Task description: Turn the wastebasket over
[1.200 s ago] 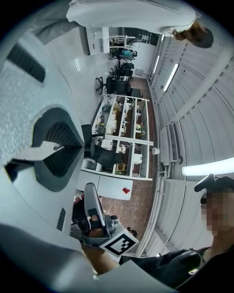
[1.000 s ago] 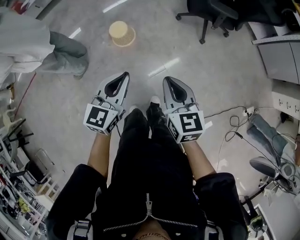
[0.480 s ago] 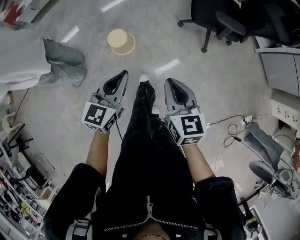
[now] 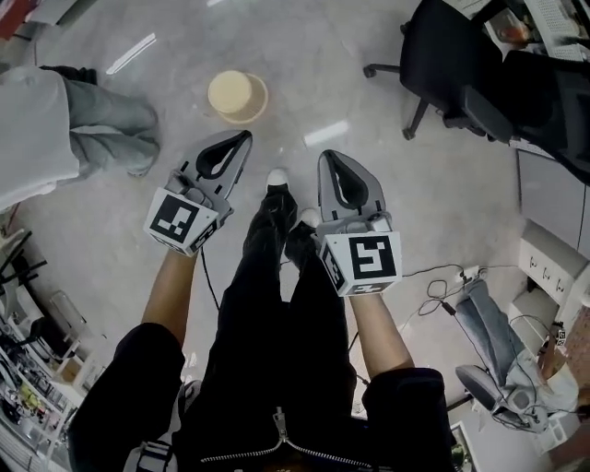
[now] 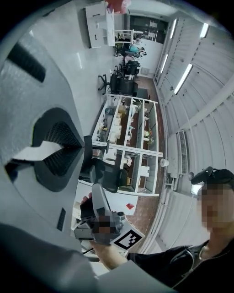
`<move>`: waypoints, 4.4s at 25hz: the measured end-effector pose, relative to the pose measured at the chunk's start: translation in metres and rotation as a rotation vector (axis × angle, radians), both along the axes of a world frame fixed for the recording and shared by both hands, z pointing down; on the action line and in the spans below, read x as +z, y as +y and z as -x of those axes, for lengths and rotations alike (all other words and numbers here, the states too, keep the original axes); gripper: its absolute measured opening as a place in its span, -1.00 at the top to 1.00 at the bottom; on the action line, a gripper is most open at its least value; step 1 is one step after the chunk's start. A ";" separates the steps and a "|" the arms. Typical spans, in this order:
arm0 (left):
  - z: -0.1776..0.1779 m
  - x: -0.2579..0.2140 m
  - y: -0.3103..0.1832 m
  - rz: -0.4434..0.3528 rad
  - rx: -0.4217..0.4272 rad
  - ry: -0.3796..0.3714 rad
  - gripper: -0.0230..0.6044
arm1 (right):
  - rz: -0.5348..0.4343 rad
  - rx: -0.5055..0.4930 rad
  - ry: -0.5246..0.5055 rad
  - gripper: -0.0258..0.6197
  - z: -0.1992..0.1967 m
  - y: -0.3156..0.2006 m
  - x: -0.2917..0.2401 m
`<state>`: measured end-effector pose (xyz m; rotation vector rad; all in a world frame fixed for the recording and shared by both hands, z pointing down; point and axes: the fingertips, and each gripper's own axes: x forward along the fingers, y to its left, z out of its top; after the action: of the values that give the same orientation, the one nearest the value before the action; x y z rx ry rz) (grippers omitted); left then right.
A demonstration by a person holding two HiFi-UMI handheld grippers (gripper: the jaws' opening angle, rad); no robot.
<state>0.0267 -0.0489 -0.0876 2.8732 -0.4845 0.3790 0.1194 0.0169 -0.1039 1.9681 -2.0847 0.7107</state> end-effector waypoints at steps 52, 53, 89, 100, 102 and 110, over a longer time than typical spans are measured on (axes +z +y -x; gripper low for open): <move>0.018 0.641 -0.086 -0.263 -0.020 -0.270 0.13 | -0.082 -0.440 0.182 0.89 0.056 -0.128 0.590; 0.007 0.640 -0.075 -0.245 -0.002 -0.246 0.14 | -0.079 -0.434 0.181 0.89 0.053 -0.127 0.591; 0.085 0.647 -0.170 0.350 -0.257 0.187 0.10 | 0.273 -0.401 -0.182 0.35 0.031 -0.228 0.663; 0.073 0.621 -0.164 0.057 -0.210 0.084 0.11 | 0.109 -0.470 0.041 0.35 0.024 -0.221 0.630; 0.074 0.618 -0.147 -0.003 -0.180 0.074 0.11 | 0.088 -0.533 0.103 0.35 0.026 -0.202 0.626; 0.087 0.614 -0.075 -0.063 -0.137 0.094 0.11 | 0.143 -0.759 0.097 0.35 0.036 -0.122 0.622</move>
<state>-0.0606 -0.1241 0.5259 2.8805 -0.6824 0.2092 0.0832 -0.1048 0.5183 0.9733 -2.3749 0.5552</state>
